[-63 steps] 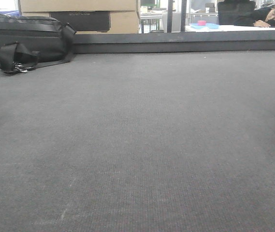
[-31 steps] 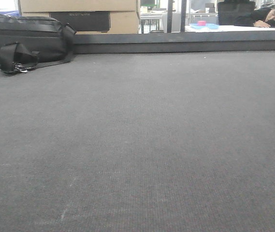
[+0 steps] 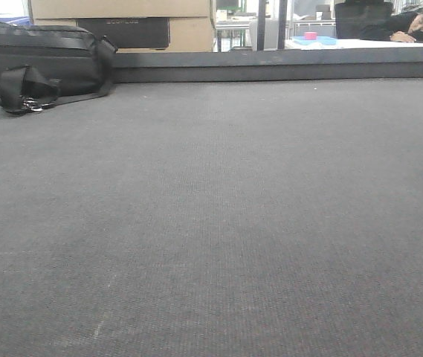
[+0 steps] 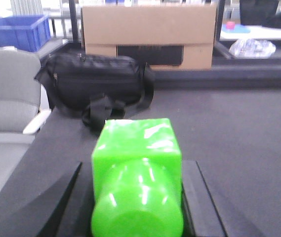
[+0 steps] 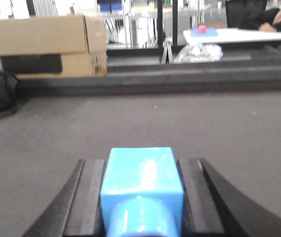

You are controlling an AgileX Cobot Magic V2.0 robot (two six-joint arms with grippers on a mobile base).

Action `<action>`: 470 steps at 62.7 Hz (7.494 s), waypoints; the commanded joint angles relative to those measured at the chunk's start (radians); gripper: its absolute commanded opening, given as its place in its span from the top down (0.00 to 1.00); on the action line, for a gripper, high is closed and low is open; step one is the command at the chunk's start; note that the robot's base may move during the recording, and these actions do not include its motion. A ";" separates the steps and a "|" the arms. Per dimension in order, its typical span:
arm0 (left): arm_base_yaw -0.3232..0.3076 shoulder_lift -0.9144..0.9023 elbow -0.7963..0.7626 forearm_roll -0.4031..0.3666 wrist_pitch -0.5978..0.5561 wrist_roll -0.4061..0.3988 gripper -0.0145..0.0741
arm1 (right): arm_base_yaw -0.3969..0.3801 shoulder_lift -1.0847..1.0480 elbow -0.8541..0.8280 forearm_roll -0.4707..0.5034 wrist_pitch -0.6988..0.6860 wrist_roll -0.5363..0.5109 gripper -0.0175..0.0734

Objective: Grab block from conveyor and place in blue bin
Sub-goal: 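Lift both held bricks up off the conveyor surface, then drive the base away from the conveyor holding both bricks, then drive toward the steel shelf rack of blue bins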

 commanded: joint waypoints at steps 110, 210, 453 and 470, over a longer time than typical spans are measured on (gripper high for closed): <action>0.001 -0.183 0.002 -0.007 -0.009 -0.010 0.96 | -0.002 -0.116 -0.030 0.021 -0.024 -0.006 0.99; 0.007 -0.198 0.002 -0.007 -0.011 -0.010 0.96 | -0.002 -0.116 -0.030 0.021 -0.024 -0.006 0.99; 0.007 -0.198 0.002 -0.007 -0.011 -0.010 0.96 | -0.002 -0.116 -0.030 0.021 -0.024 -0.006 0.99; 0.007 -0.198 0.002 -0.007 -0.011 -0.010 0.96 | -0.002 -0.116 -0.030 0.021 -0.024 -0.006 0.99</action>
